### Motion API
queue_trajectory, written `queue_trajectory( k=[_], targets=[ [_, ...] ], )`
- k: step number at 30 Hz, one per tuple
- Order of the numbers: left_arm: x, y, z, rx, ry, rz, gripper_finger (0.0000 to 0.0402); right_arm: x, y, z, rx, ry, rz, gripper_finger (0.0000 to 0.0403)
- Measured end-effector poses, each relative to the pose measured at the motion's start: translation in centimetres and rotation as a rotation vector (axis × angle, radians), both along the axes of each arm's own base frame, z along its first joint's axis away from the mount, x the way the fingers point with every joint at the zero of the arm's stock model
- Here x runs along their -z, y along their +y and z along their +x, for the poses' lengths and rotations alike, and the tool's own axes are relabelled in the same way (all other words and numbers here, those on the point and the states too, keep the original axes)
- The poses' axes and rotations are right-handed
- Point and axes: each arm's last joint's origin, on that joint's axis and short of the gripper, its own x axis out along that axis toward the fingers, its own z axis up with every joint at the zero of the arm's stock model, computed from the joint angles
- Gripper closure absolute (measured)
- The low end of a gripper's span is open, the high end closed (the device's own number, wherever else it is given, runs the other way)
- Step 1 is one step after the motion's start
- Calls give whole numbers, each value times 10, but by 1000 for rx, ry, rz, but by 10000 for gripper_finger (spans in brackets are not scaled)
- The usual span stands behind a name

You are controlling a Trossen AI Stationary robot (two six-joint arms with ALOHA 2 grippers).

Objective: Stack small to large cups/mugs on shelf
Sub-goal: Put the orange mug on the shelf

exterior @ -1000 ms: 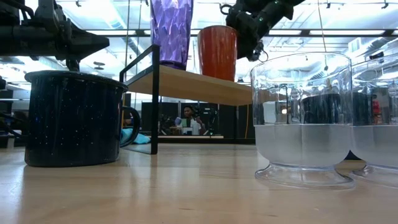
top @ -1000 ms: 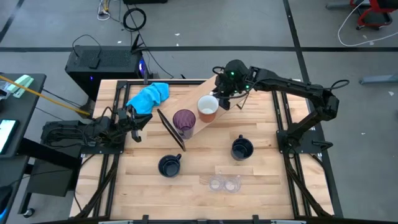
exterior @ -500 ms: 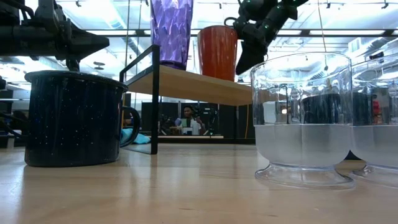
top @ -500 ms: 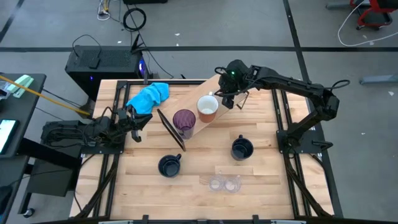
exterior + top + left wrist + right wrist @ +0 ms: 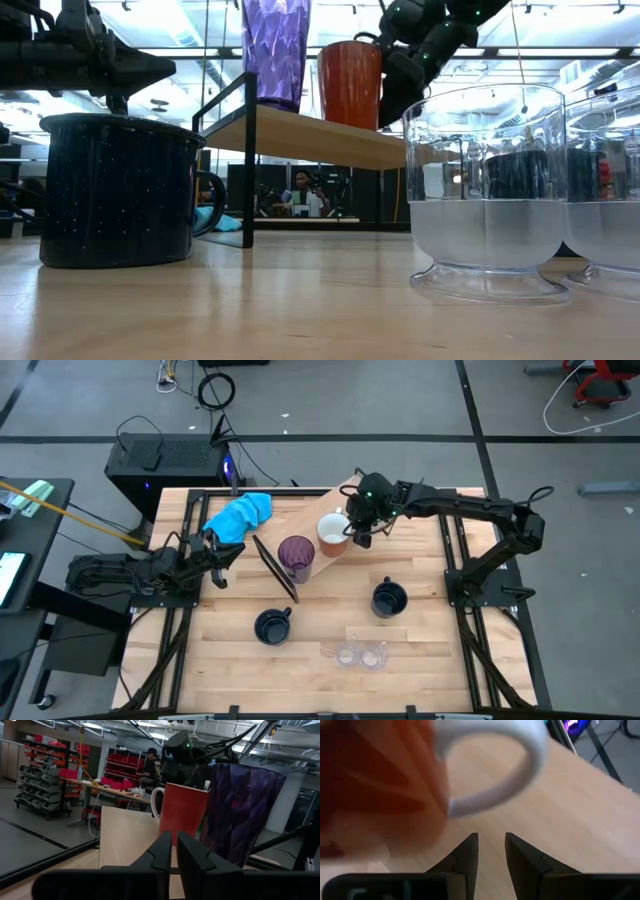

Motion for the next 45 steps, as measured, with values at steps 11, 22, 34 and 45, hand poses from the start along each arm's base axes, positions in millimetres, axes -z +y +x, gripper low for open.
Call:
queue_trajectory(
  k=[11,22,34,45],
  targets=[
    [0,0,0,0,0,0,362,-4,11,9,-56,-60,-9,305],
    [0,0,0,0,0,0,371,-5,23,14,-97,-76,-14,307],
    [0,0,0,0,0,0,361,-7,25,17,-103,-106,-16,308],
    [0,0,0,0,0,0,371,-8,27,18,-116,-115,-12,311]
  ],
)
